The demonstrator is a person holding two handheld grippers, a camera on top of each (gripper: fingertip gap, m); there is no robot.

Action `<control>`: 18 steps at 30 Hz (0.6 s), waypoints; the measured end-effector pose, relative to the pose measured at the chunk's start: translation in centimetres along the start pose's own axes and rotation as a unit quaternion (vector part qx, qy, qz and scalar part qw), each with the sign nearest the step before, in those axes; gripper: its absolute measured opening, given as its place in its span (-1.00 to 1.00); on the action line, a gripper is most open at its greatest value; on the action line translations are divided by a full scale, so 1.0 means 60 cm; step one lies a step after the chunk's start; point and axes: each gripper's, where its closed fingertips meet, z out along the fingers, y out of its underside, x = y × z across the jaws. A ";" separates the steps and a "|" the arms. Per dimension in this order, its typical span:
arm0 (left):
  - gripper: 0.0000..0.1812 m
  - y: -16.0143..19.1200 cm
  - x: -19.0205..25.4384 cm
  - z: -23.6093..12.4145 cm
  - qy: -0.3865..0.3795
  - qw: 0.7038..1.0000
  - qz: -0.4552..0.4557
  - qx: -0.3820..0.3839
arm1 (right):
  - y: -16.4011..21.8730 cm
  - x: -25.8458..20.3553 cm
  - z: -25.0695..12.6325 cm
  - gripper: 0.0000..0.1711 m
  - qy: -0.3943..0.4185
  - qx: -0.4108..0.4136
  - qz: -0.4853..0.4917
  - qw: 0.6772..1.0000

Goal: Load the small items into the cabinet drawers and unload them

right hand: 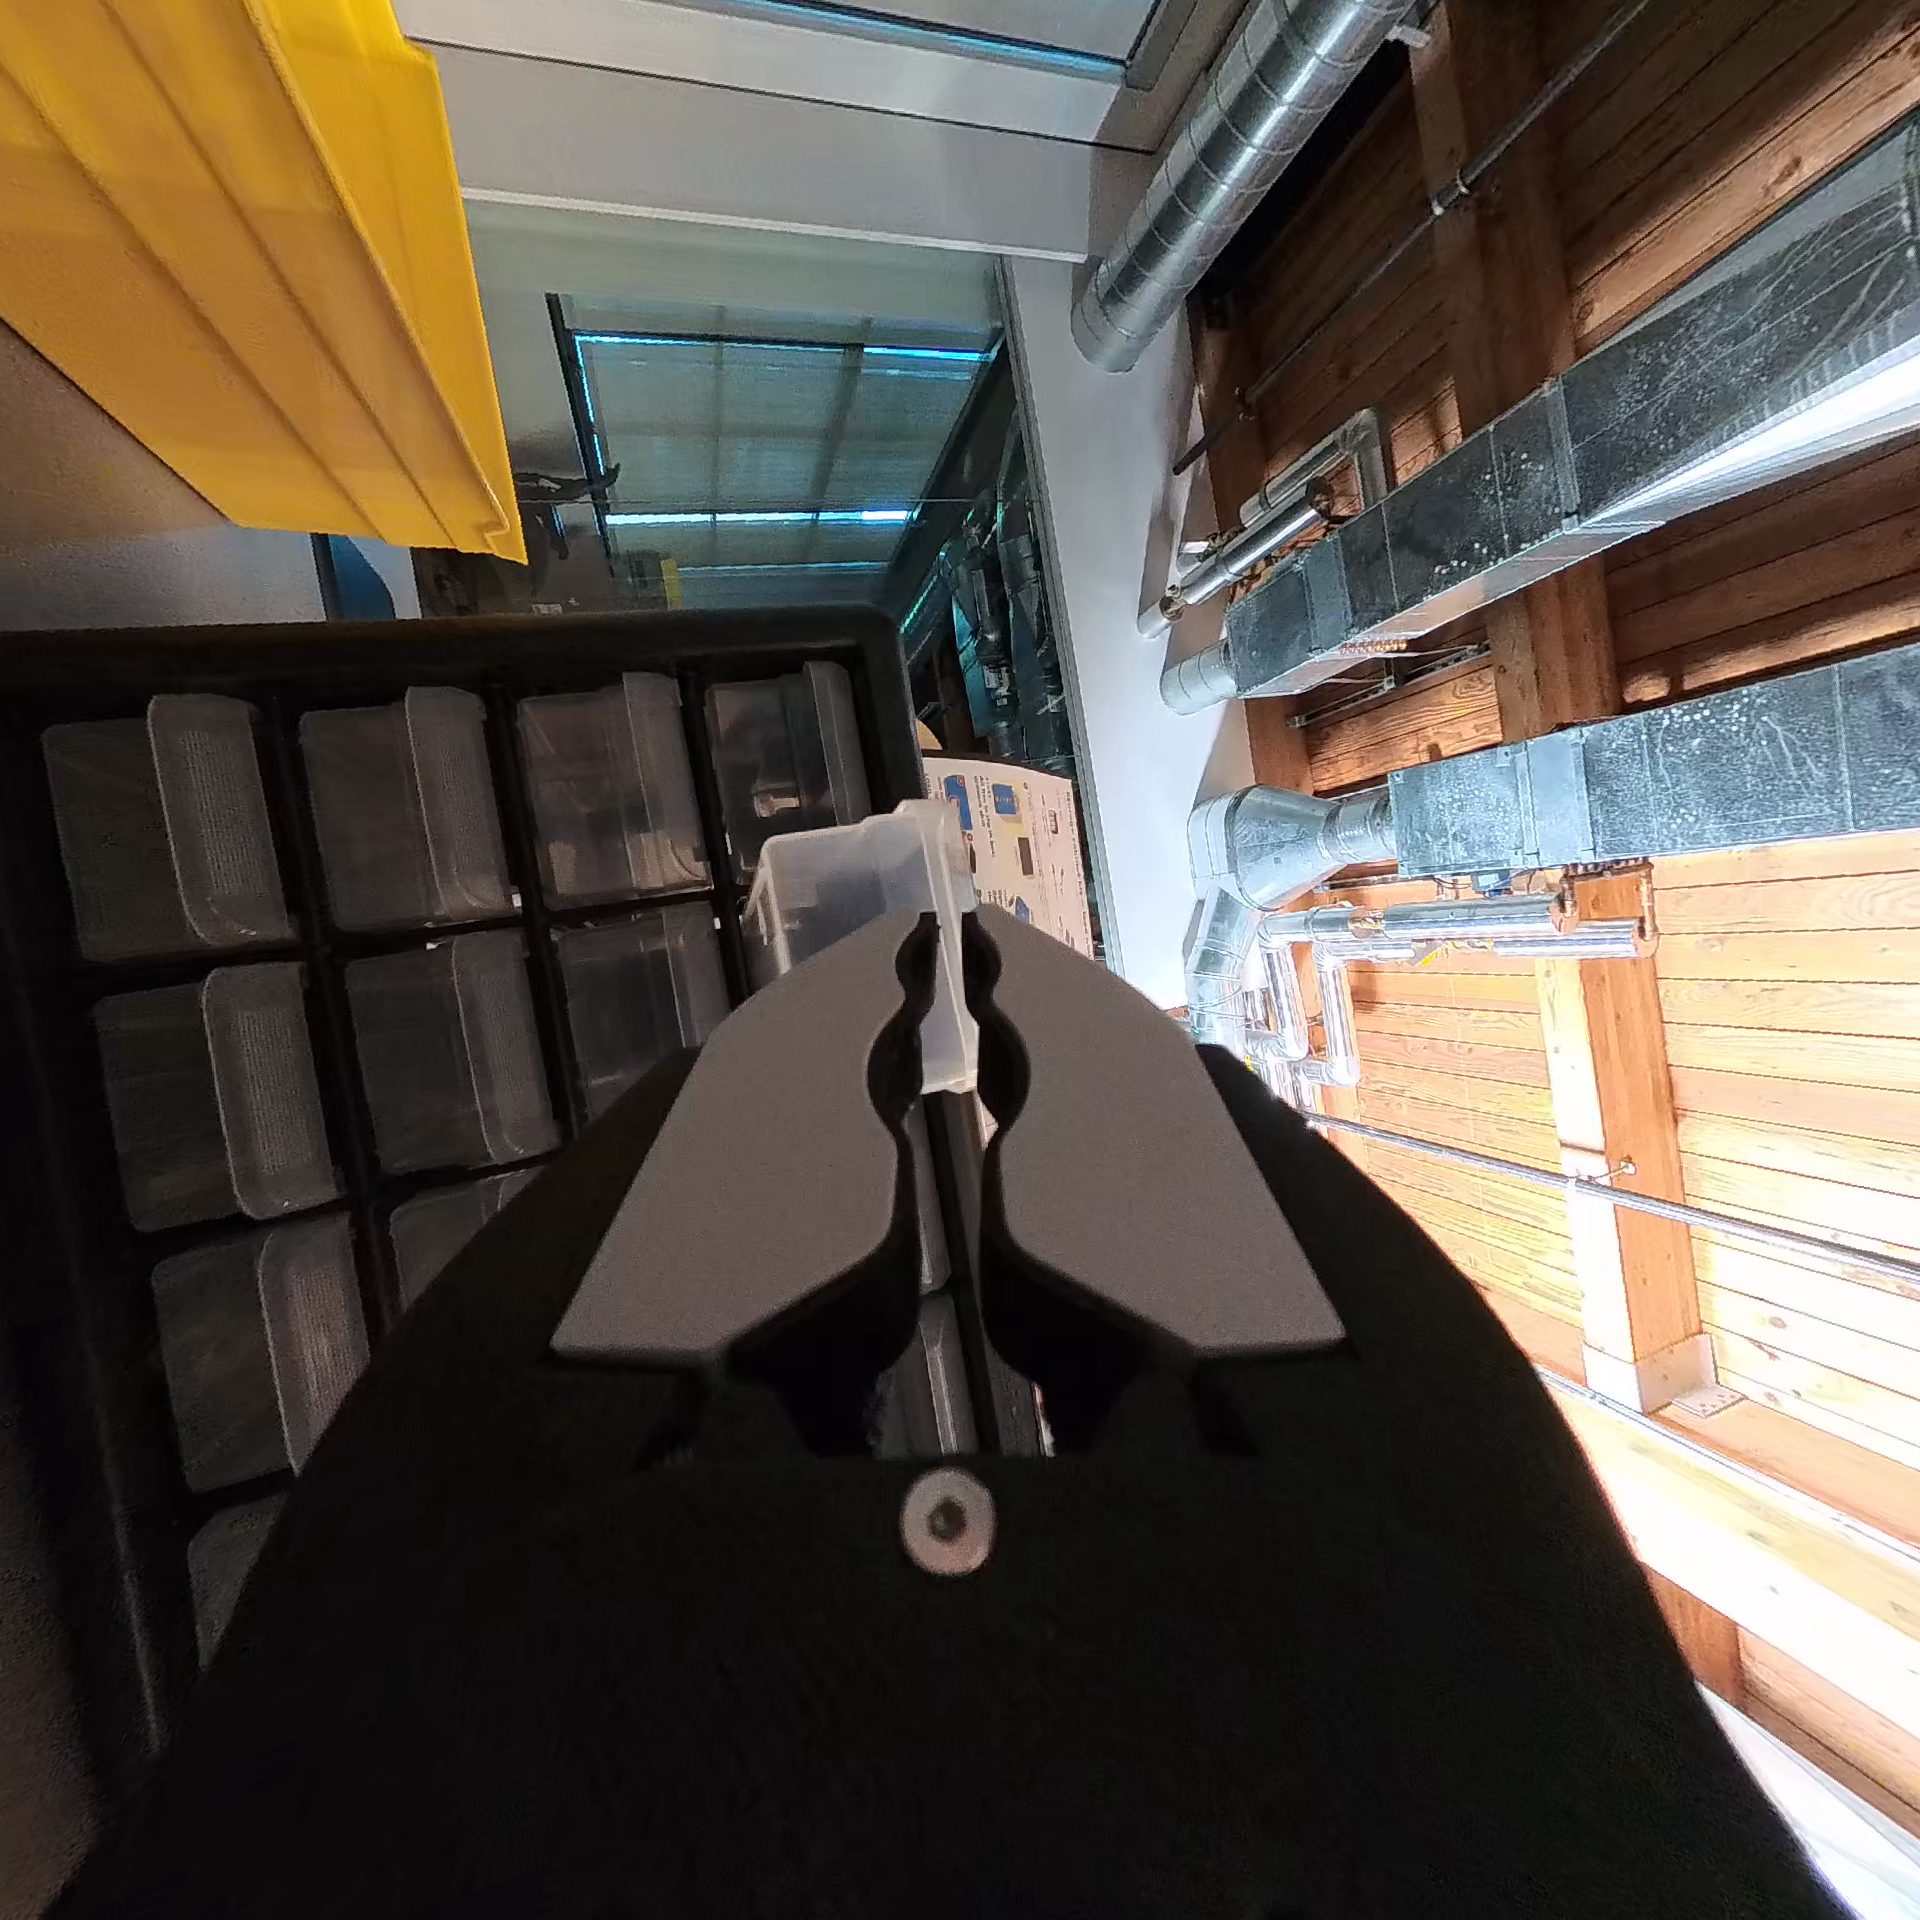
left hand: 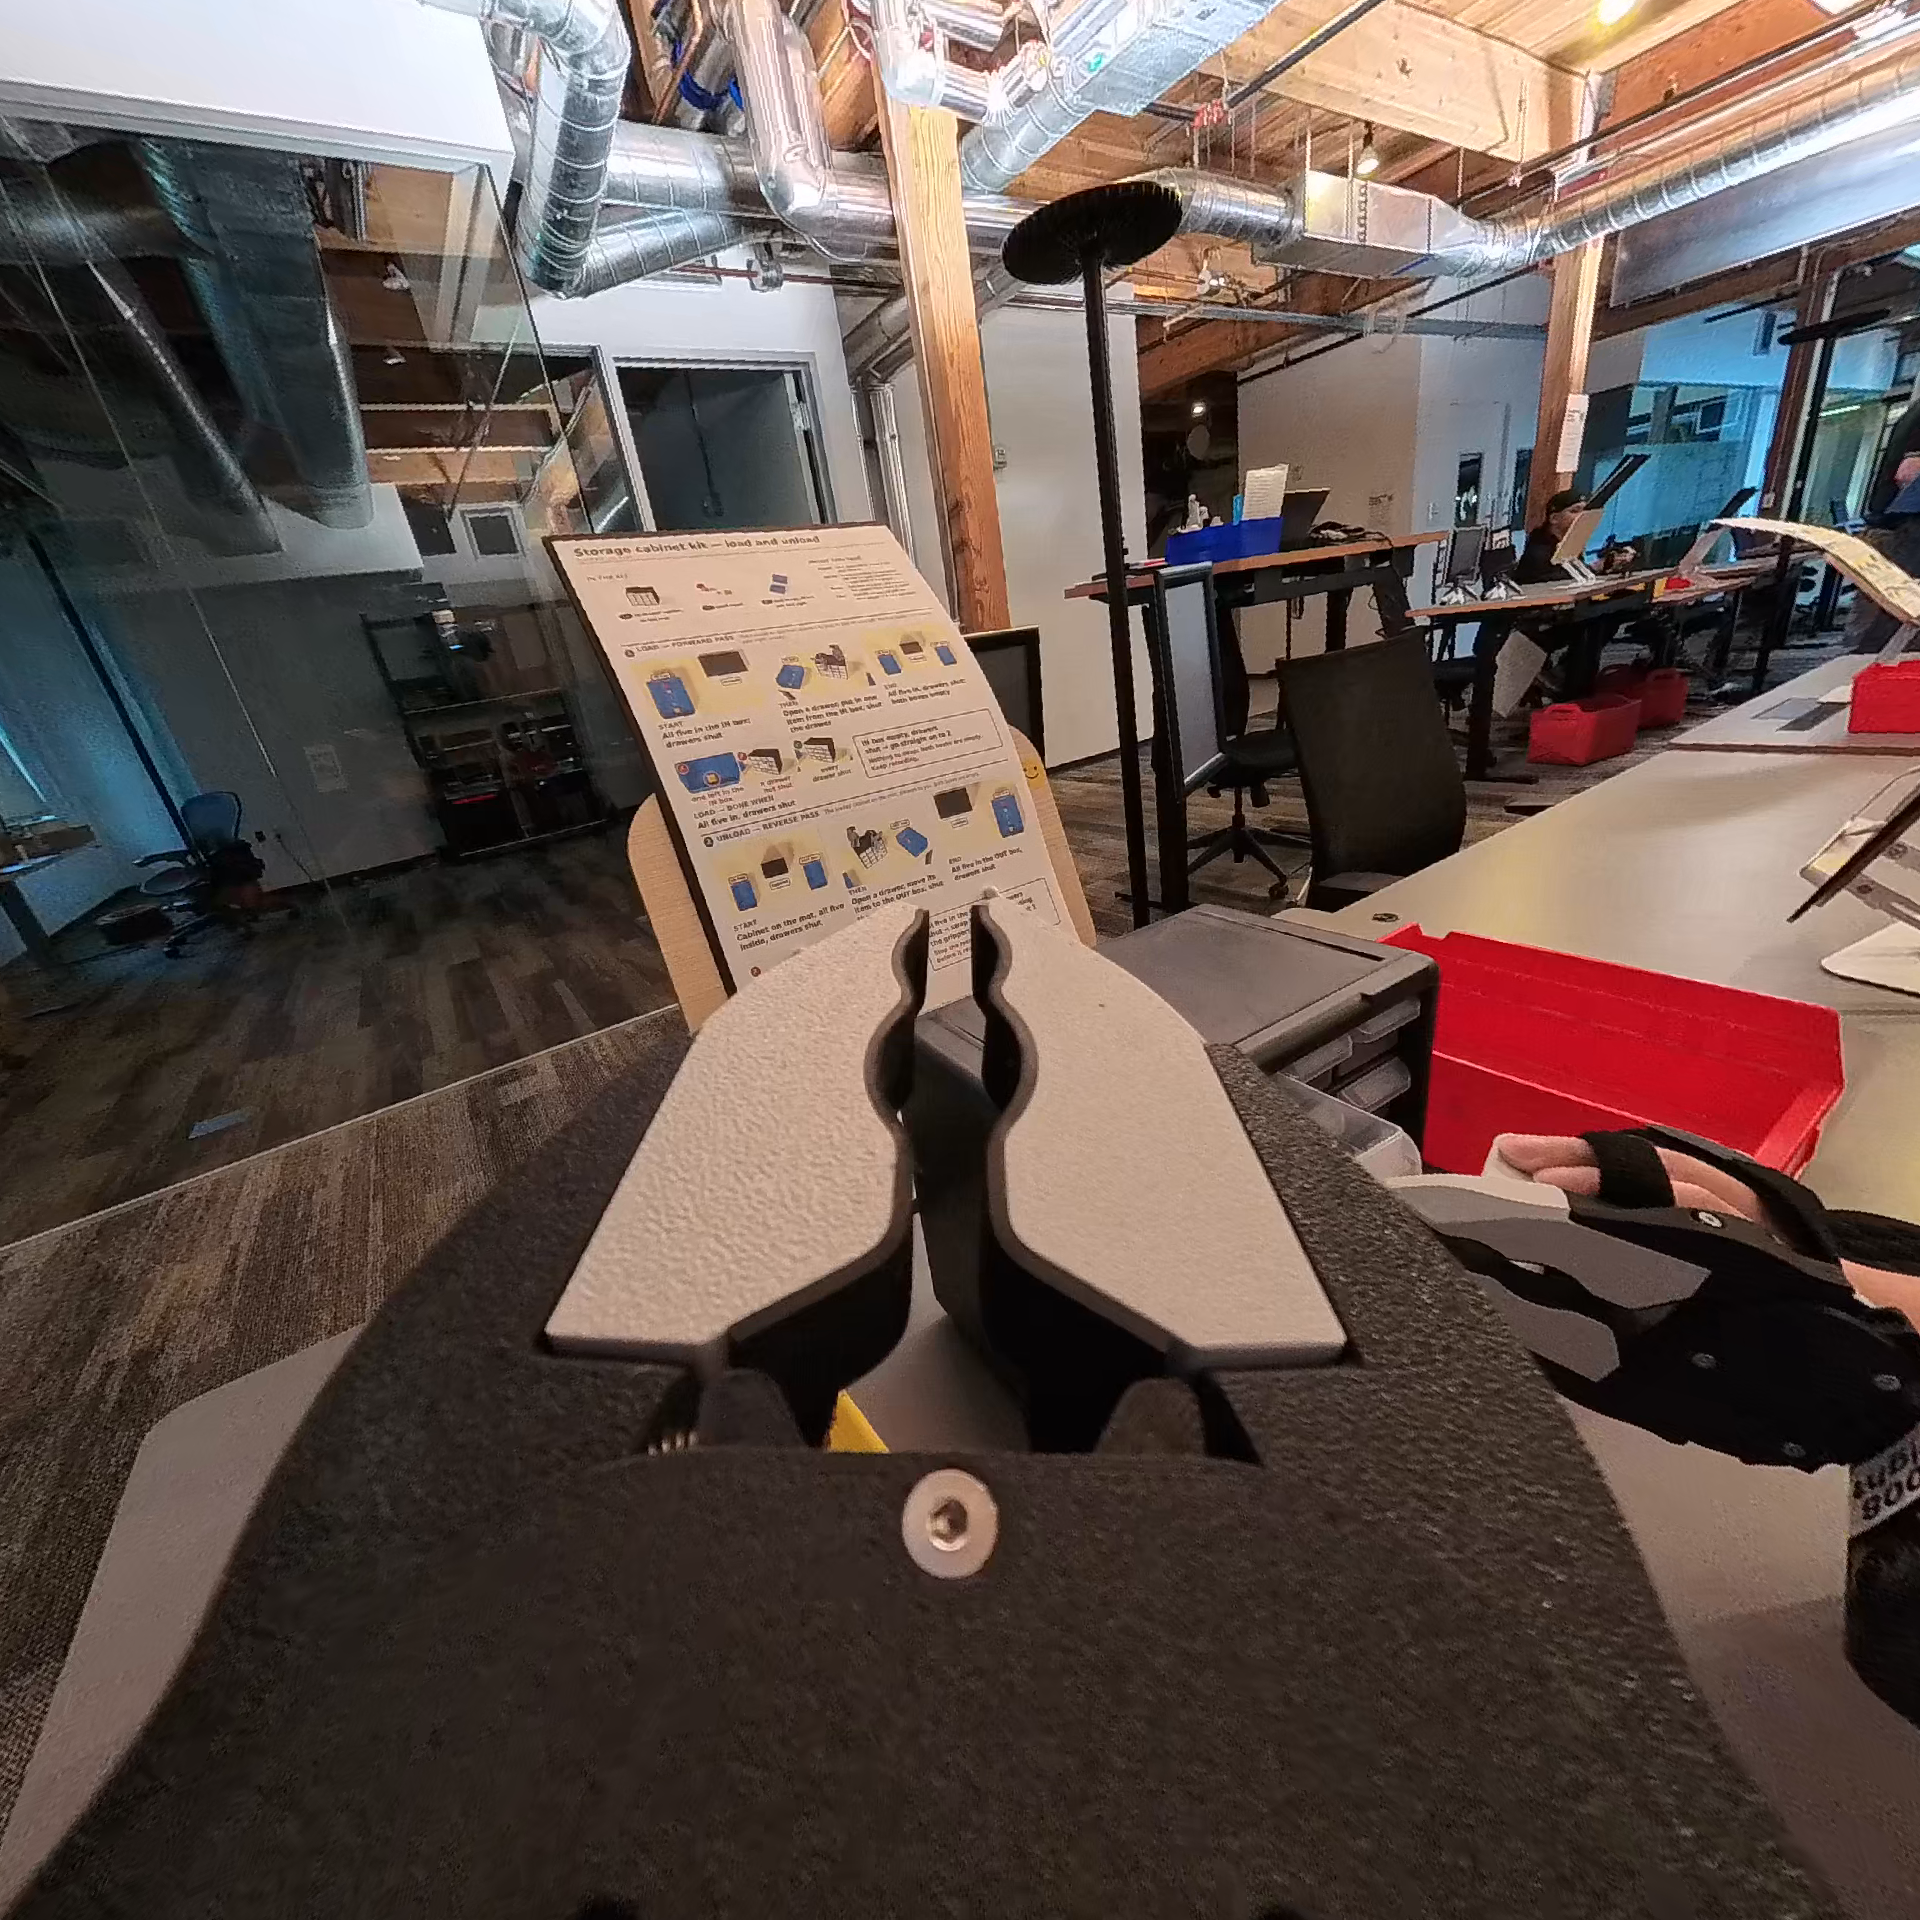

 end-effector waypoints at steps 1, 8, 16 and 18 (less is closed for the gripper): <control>-0.92 0.000 0.000 0.000 0.000 1.000 0.000 0.000 | -0.001 0.000 -0.001 -0.94 0.000 0.001 0.001 1.000; -0.92 0.001 -0.002 0.000 -0.001 1.000 0.000 -0.001 | -0.007 0.003 -0.006 -0.94 0.000 0.006 0.003 1.000; -0.92 0.000 -0.001 0.000 0.000 1.000 0.000 -0.001 | -0.014 0.007 -0.013 -0.94 0.003 0.010 0.007 1.000; -0.92 0.001 -0.001 0.000 0.000 1.000 0.000 -0.002 | -0.016 0.009 -0.015 -0.94 0.005 0.012 0.008 1.000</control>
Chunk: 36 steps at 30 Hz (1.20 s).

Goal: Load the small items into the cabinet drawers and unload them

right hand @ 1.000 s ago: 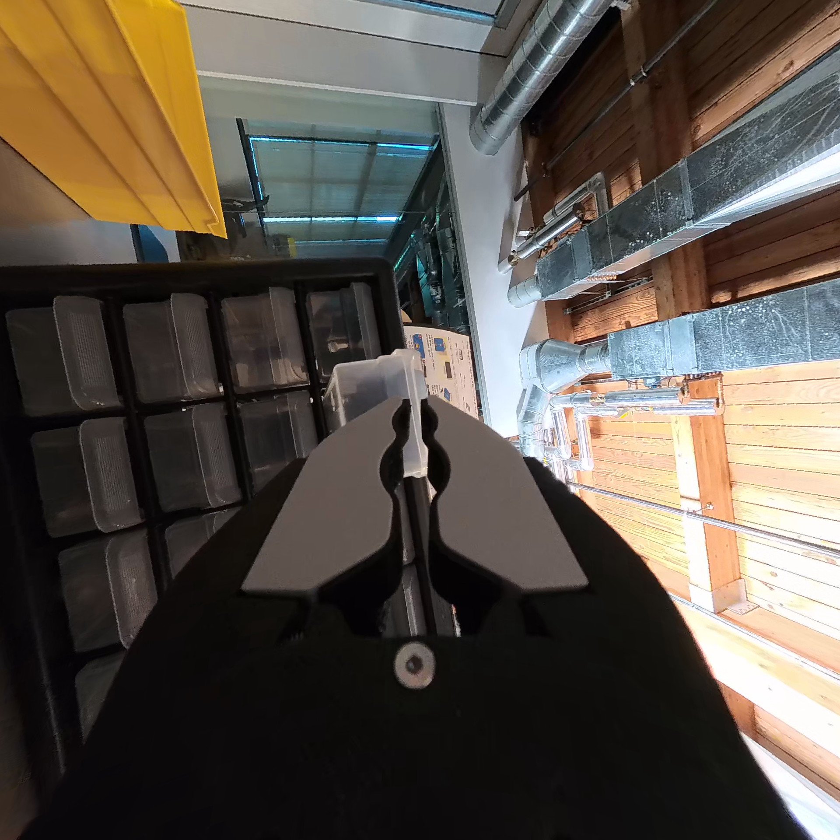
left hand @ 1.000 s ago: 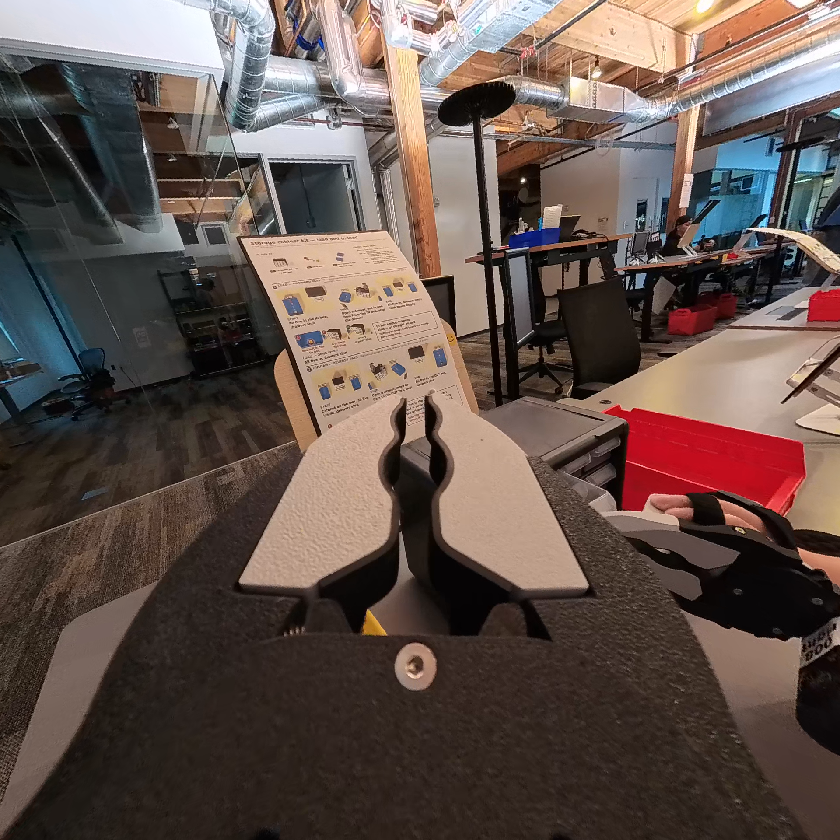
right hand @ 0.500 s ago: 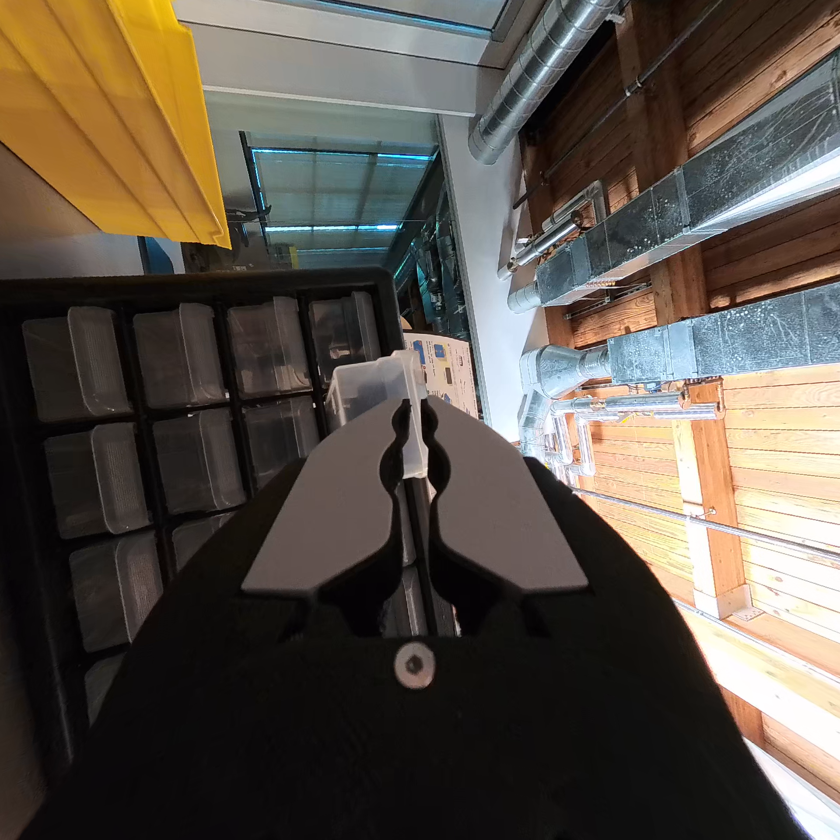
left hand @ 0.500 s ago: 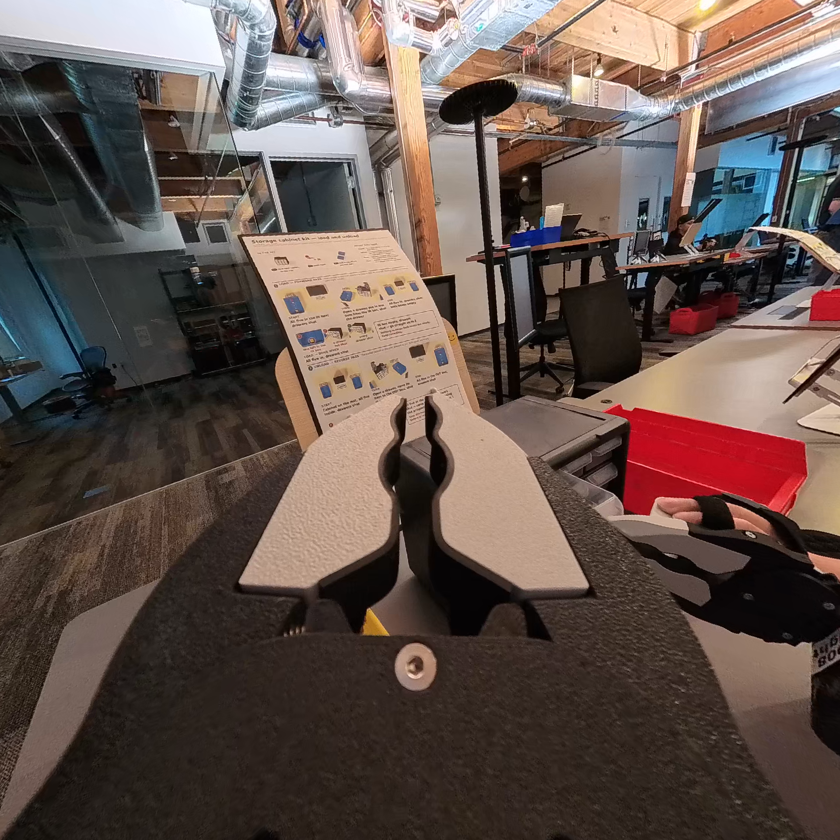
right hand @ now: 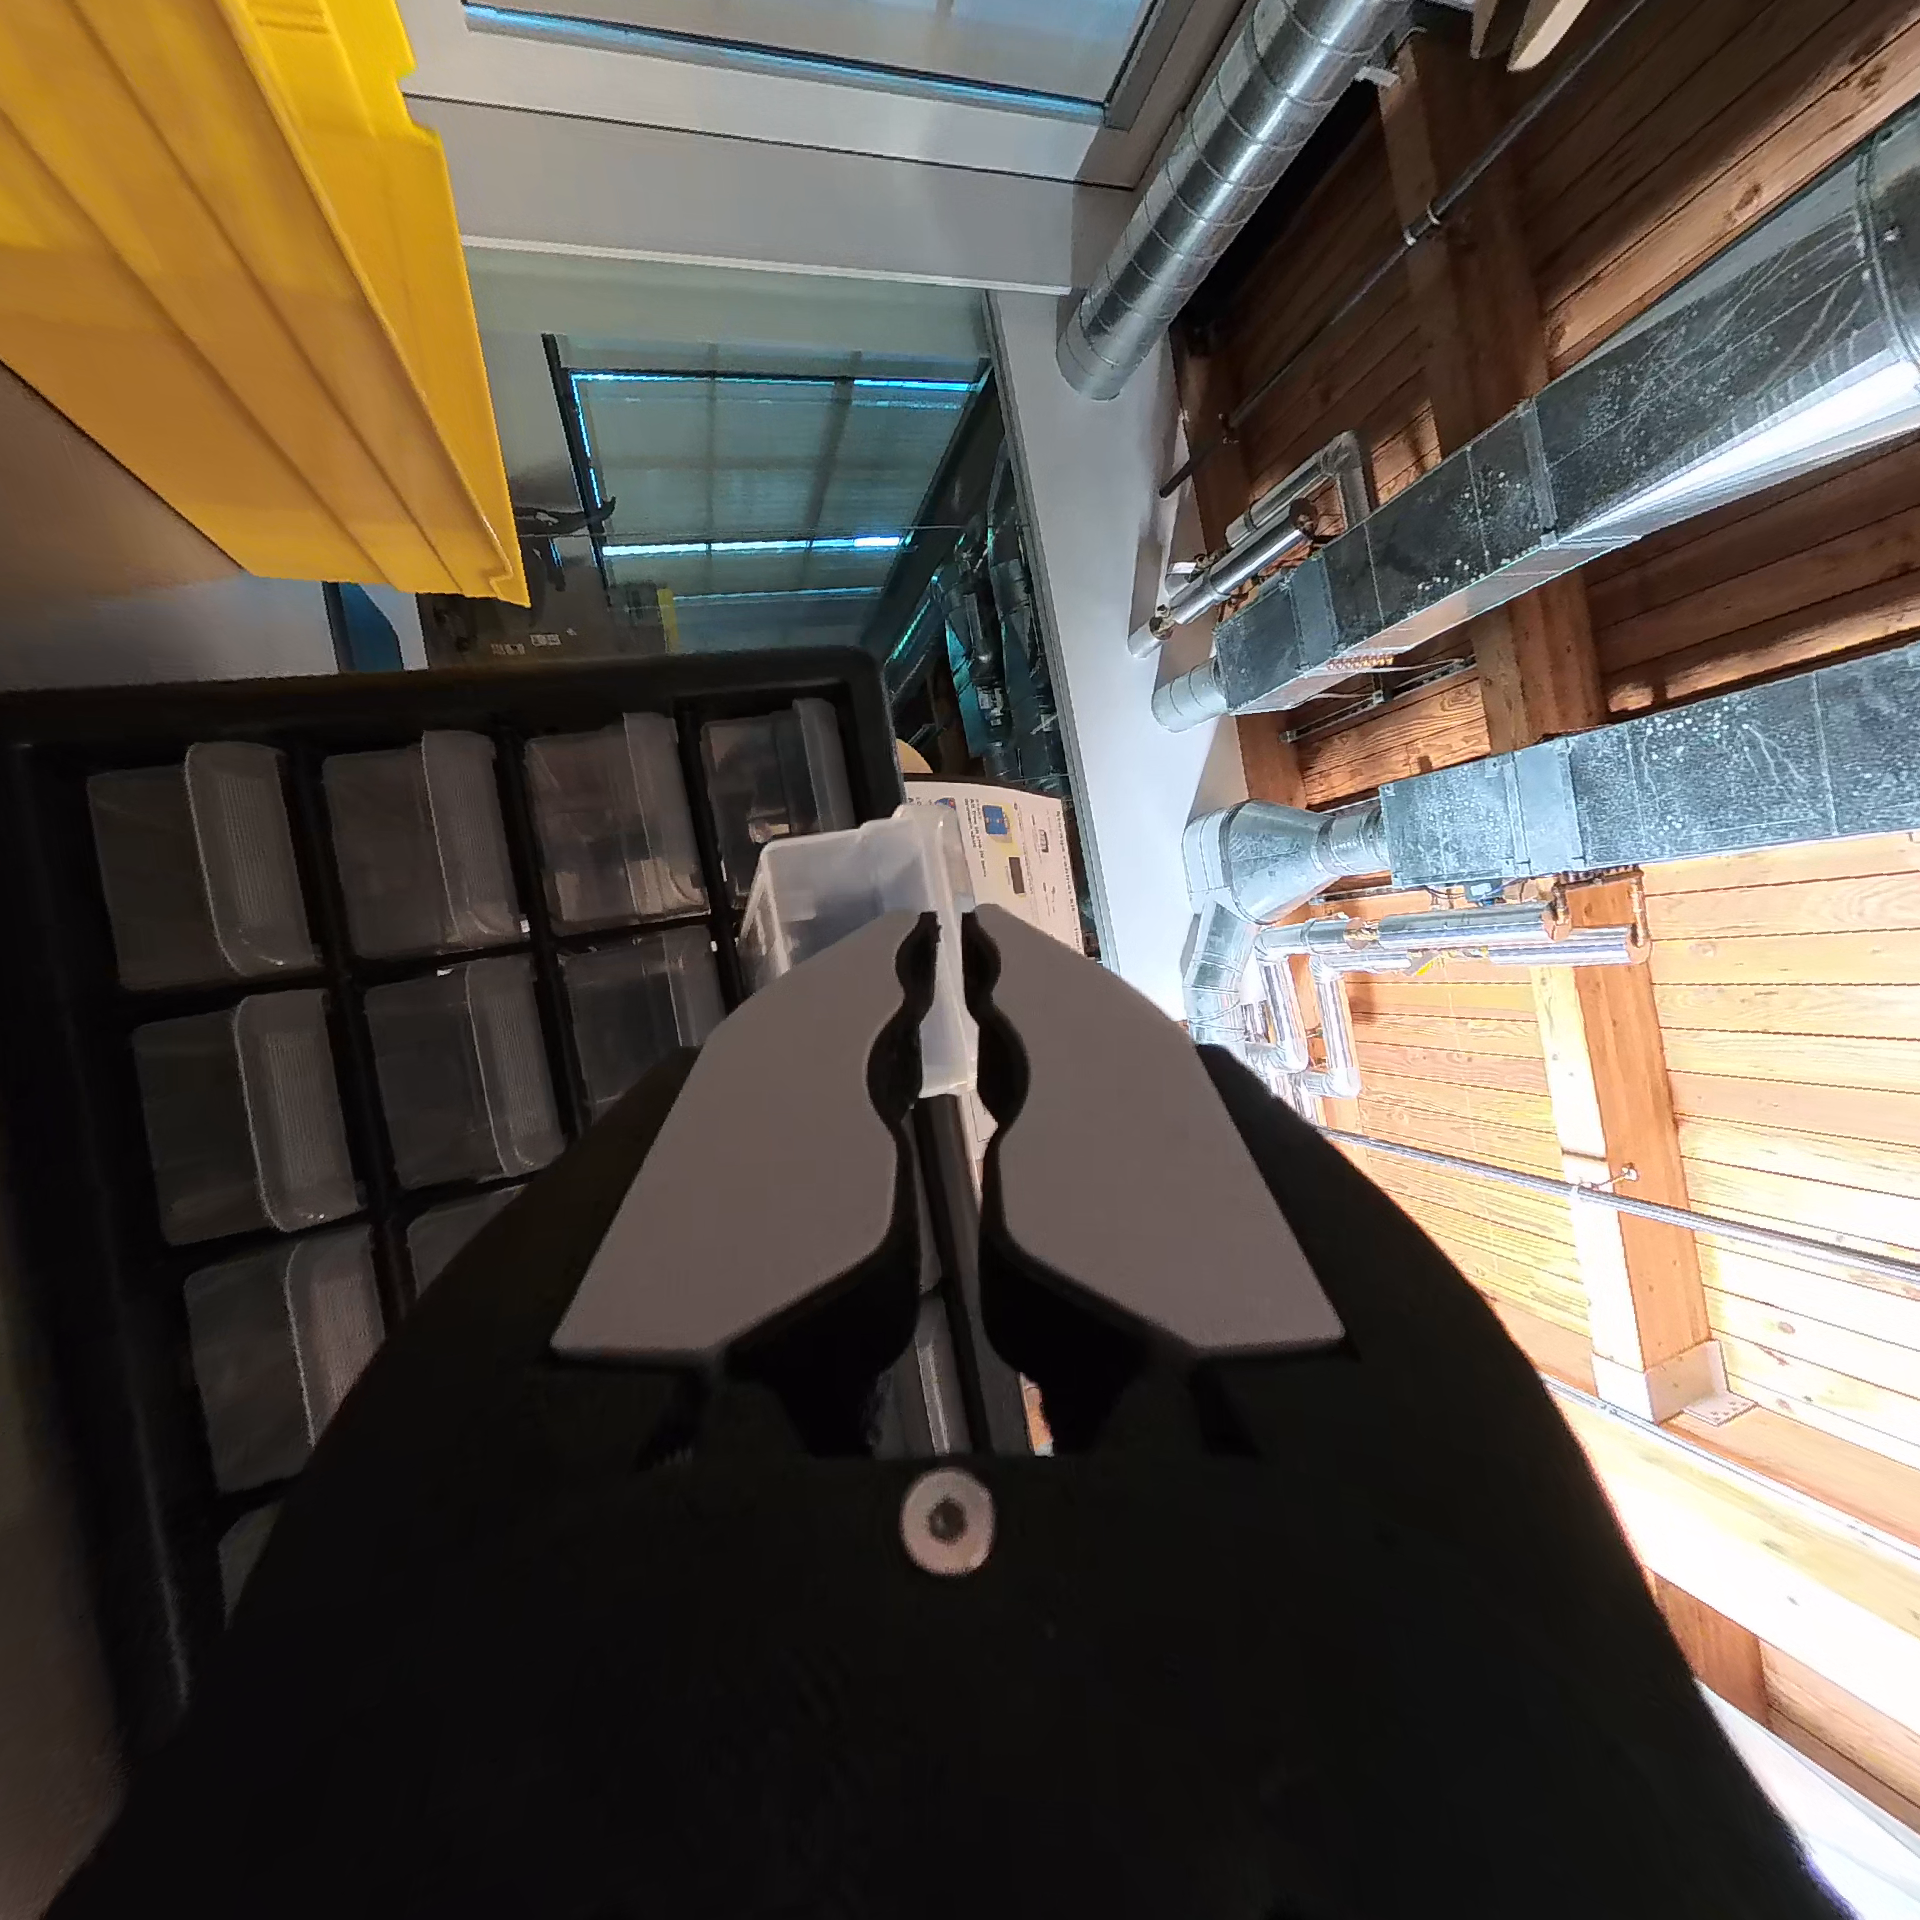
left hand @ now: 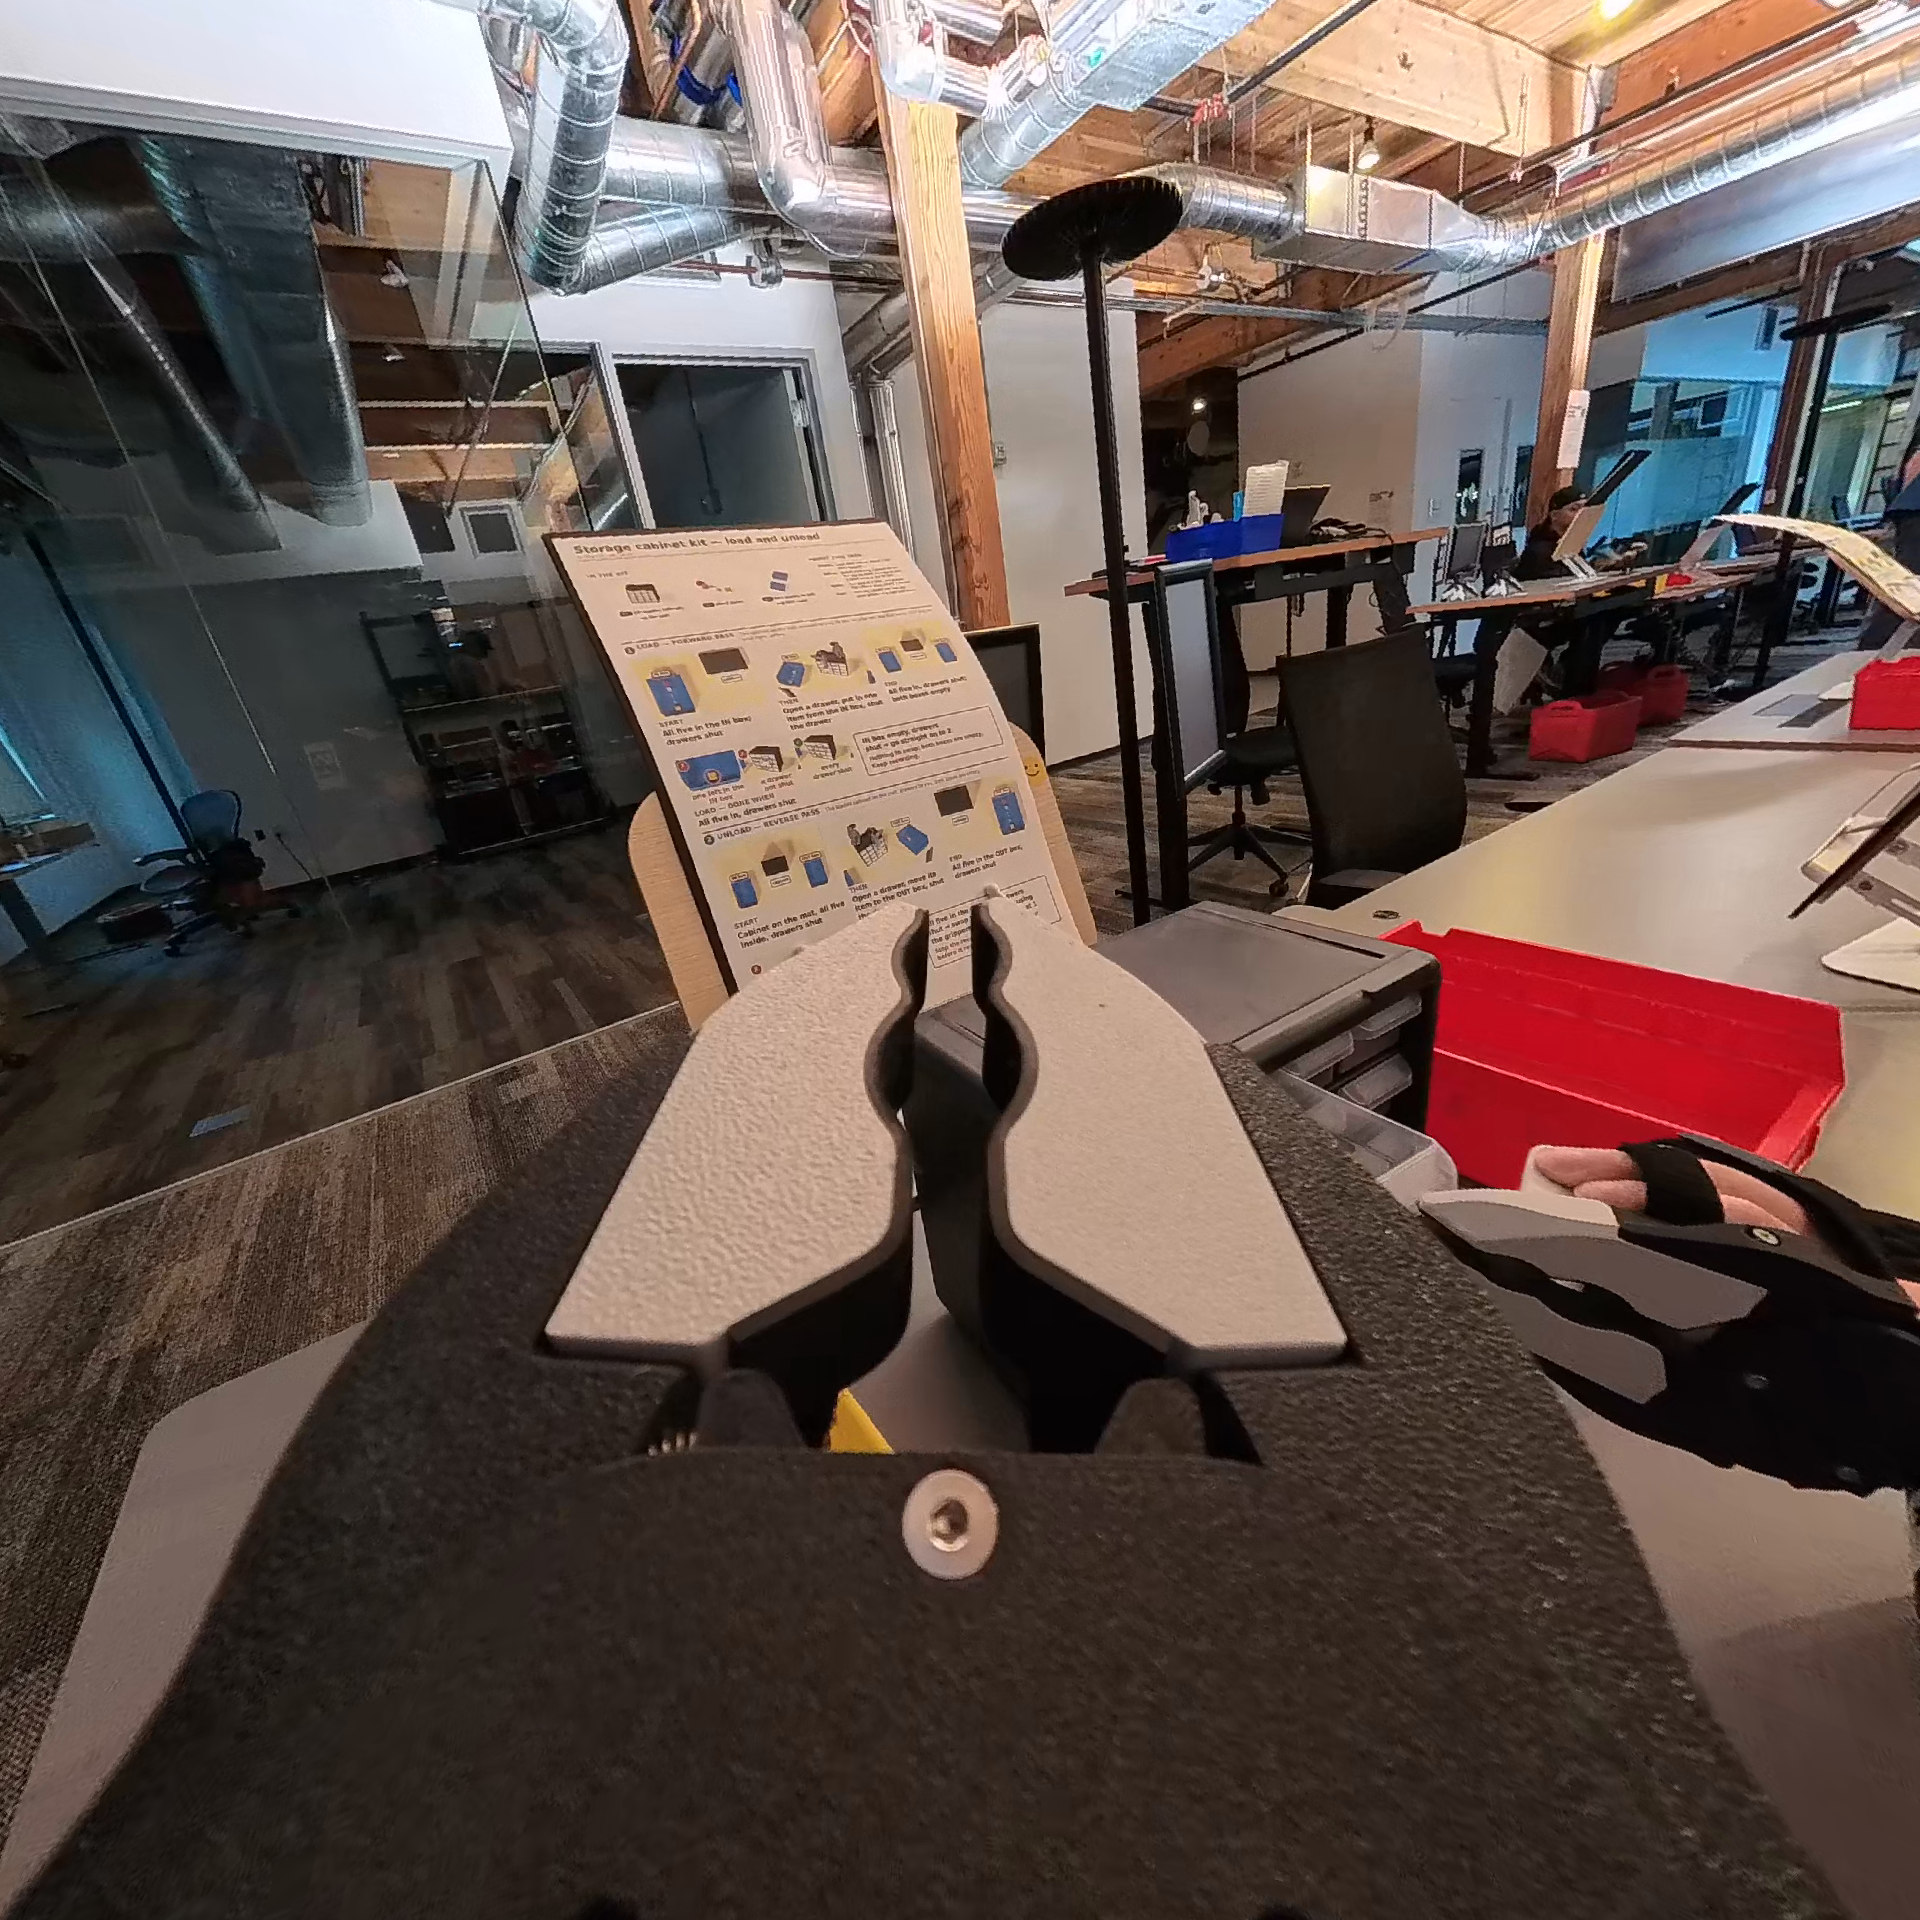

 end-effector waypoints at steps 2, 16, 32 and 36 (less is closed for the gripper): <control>-0.92 0.000 0.000 0.000 0.000 1.000 0.000 0.000 | -0.003 0.002 -0.003 -0.94 0.001 0.003 0.003 1.000; -0.92 -0.001 -0.002 -0.002 0.000 1.000 -0.001 0.002 | -0.010 0.007 -0.013 -0.94 0.004 0.011 0.011 1.000; -0.92 0.000 -0.001 -0.002 -0.001 1.000 0.000 0.002 | -0.002 0.006 -0.018 -0.86 0.001 0.009 0.020 1.000; -0.92 -0.001 -0.002 -0.003 -0.001 1.000 0.000 0.003 | -0.002 0.004 -0.017 -0.80 0.000 0.011 0.022 1.000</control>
